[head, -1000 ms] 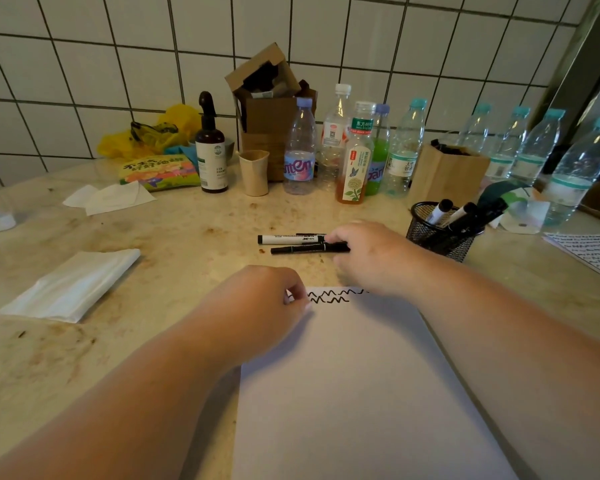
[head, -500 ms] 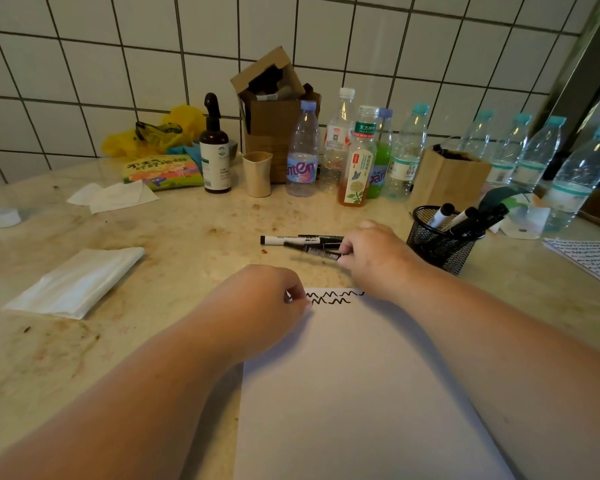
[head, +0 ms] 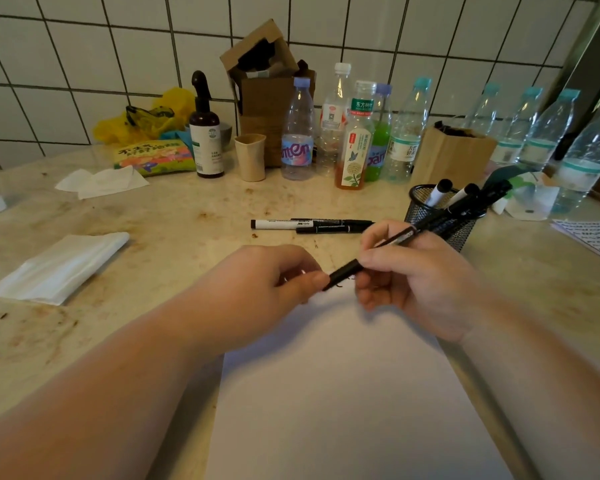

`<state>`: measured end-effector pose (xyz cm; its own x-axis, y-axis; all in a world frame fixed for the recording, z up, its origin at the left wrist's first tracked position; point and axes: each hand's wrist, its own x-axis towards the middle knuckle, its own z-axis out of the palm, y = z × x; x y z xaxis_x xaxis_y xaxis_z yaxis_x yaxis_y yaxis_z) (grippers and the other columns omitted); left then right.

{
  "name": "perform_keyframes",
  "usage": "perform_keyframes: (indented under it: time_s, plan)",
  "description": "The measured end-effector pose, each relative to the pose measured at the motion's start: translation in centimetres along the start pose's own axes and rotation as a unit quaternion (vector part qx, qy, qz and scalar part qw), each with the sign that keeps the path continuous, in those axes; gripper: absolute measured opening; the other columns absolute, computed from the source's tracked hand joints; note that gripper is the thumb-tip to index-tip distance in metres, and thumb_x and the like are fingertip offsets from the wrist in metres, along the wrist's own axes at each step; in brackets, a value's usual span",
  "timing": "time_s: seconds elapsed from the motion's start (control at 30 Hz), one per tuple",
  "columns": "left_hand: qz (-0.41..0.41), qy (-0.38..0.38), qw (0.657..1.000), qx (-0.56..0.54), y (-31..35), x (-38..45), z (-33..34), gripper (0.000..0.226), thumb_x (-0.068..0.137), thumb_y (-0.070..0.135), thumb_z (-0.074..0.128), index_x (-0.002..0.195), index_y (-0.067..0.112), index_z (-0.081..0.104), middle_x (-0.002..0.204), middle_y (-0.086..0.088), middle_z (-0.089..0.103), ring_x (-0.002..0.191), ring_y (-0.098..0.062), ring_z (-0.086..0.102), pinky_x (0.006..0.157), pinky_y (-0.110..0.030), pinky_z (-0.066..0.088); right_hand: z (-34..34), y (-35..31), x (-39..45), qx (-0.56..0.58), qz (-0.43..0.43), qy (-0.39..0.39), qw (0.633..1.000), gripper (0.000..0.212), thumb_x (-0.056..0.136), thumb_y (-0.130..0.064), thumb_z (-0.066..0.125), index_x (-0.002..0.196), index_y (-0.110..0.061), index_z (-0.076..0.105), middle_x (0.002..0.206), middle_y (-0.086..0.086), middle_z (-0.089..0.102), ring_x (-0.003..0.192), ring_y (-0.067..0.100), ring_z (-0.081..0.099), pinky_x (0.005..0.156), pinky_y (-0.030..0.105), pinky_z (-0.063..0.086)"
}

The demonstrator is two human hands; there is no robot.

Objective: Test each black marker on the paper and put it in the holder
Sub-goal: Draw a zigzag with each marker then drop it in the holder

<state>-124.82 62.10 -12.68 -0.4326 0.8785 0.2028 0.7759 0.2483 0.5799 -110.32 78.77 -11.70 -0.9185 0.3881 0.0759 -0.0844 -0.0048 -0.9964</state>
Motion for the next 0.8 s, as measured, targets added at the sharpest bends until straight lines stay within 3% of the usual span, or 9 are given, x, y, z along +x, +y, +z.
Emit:
perform_keyframes:
  time_s: [0.1,0.2,0.33,0.4,0.43,0.5,0.6,0.67,0.8]
  plan:
    - [0.028,0.002,0.999,-0.018,0.7,-0.1,0.1,0.013,0.088,0.055,0.048,0.084,0.05,0.06,0.082,0.018,0.068,0.078,0.001,0.059,0.059,-0.013,0.045,0.5,0.5,0.0,0.017,-0.031,-0.038,0.999,0.009,0.084,-0.018,0.07,0.08,-0.019,0.078,0.074,0.018,0.075,0.064,0.028,0.073,0.059,0.032,0.06]
    - [0.027,-0.011,1.0,-0.001,1.3,-0.3,-0.5,0.028,0.091,0.051,0.038,0.074,0.044,0.059,0.073,0.011,0.062,0.073,0.003,0.053,0.062,-0.01,0.04,0.4,0.4,-0.1,0.016,-0.062,-0.032,0.997,0.019,0.088,-0.02,0.064,0.075,-0.016,0.077,0.064,0.013,0.07,0.053,0.024,0.065,0.052,0.029,0.053]
    - [0.027,-0.139,0.99,0.001,1.7,-0.6,-1.7,0.035,0.095,0.052,0.033,0.074,0.042,0.059,0.066,0.018,0.054,0.06,0.0,0.047,0.056,-0.015,0.034,0.5,0.0,-0.3,-0.013,-0.118,-0.057,0.991,0.016,0.082,-0.012,0.063,0.07,-0.005,0.072,0.052,0.012,0.062,0.045,0.025,0.055,0.045,0.027,0.045]
    - [0.019,-0.174,0.984,-0.022,1.3,-1.0,-2.7,0.038,0.099,0.051,0.035,0.074,0.04,0.061,0.061,0.019,0.053,0.054,0.0,0.044,0.056,-0.017,0.036,-0.2,-0.2,-0.5,0.023,-0.139,-0.023,0.99,0.015,0.073,-0.01,0.06,0.062,-0.002,0.068,0.045,0.012,0.055,0.037,0.023,0.049,0.041,0.023,0.039]
    - [0.0,-0.16,0.987,-0.033,0.9,-1.1,-3.1,0.039,0.099,0.051,0.035,0.075,0.038,0.063,0.058,0.019,0.052,0.052,0.0,0.044,0.056,-0.02,0.037,-0.8,-0.4,-0.6,0.049,-0.144,0.006,0.988,0.014,0.068,-0.009,0.059,0.059,-0.004,0.067,0.043,0.011,0.053,0.034,0.02,0.046,0.04,0.021,0.037]
    - [-0.066,-0.054,0.995,-0.058,-0.2,-0.7,-3.6,0.039,0.098,0.051,0.038,0.077,0.037,0.067,0.052,0.017,0.052,0.046,0.002,0.044,0.053,-0.024,0.034,-1.8,-0.4,-0.5,0.053,-0.132,0.065,0.988,0.016,0.07,-0.008,0.058,0.056,-0.007,0.066,0.047,0.009,0.056,0.034,0.018,0.047,0.038,0.021,0.036]
    - [-0.105,0.069,0.992,0.02,-0.8,0.6,-2.4,0.039,0.097,0.052,0.041,0.076,0.033,0.067,0.055,0.01,0.057,0.045,-0.003,0.048,0.048,-0.027,0.033,-1.4,0.4,-0.2,-0.068,-0.065,0.118,0.989,0.023,0.082,-0.021,0.06,0.067,-0.014,0.076,0.058,0.012,0.068,0.044,0.019,0.058,0.04,0.025,0.045]
    - [-0.104,0.062,0.988,0.101,-1.0,0.9,-1.2,0.033,0.094,0.055,0.044,0.08,0.033,0.064,0.064,0.008,0.061,0.053,-0.006,0.055,0.047,-0.025,0.036,-0.9,0.8,0.1,-0.101,-0.027,0.143,0.984,0.021,0.082,-0.026,0.063,0.071,-0.017,0.077,0.06,0.011,0.07,0.046,0.017,0.059,0.041,0.026,0.046]
    - [-0.106,0.037,0.983,0.143,-1.7,0.7,-0.5,0.027,0.09,0.06,0.05,0.085,0.037,0.063,0.071,0.013,0.061,0.06,-0.003,0.056,0.047,-0.024,0.037,-1.3,1.2,0.5,-0.138,0.006,0.198,0.971,0.022,0.09,-0.018,0.067,0.07,-0.015,0.075,0.053,0.005,0.065,0.041,0.015,0.055,0.038,0.023,0.043]
